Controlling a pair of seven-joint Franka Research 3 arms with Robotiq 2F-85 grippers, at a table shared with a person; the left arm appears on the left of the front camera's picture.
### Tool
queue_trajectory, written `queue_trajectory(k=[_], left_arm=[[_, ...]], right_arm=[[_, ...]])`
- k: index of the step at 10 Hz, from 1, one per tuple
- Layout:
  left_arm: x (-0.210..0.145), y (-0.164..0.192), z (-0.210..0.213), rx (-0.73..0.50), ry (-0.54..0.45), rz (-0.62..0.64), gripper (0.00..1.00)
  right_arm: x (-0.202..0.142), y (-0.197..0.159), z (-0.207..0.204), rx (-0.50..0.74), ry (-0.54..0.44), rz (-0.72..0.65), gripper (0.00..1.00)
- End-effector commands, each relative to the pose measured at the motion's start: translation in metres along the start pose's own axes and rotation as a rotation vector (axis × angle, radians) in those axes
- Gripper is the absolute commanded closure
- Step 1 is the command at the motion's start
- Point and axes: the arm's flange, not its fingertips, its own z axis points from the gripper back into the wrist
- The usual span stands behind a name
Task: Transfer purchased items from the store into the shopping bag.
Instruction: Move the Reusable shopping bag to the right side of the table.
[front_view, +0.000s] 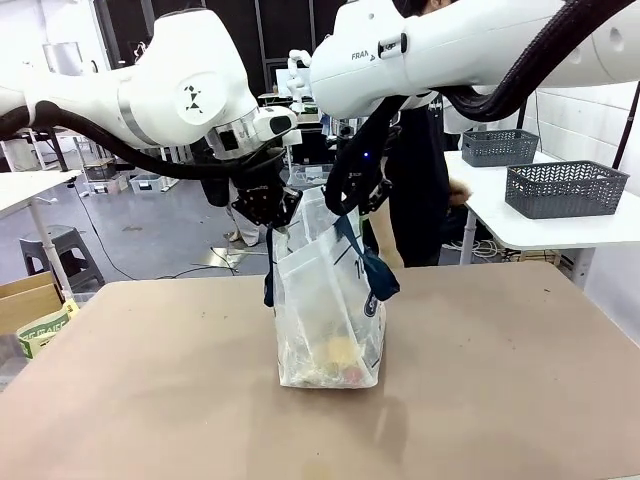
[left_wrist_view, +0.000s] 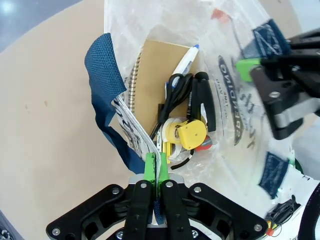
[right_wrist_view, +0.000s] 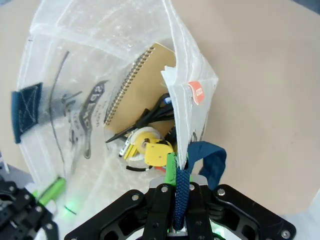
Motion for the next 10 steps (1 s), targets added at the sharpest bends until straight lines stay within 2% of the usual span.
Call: queue_trajectory(k=[1, 5, 6, 8, 10], left_arm=[[0.004, -0.003, 0.001, -0.054, -0.038, -0.046, 1.00], [0.003, 0.002, 0.003, -0.101, -0.073, -0.046, 1.00], [0.004, -0.006, 0.001, -0.040, -0.038, -0.039, 1.00], [0.005, -0.004, 0.001, -0.054, -0.042, -0.038, 1.00], [0.016, -0.007, -0.009, -0.081, -0.062, -0.036, 1.00]], right_arm=[[0.010, 0.010, 0.005, 0.052, -0.037, -0.032, 1.00], [0.015, 0.002, 0.003, 0.134, -0.115, -0.054, 1.00], [0.016, 0.007, 0.006, 0.079, -0.080, -0.022, 1.00], [0.019, 0.004, 0.005, 0.098, -0.093, -0.034, 1.00], [0.023, 0.015, -0.002, 0.142, -0.054, -0.086, 1.00]])
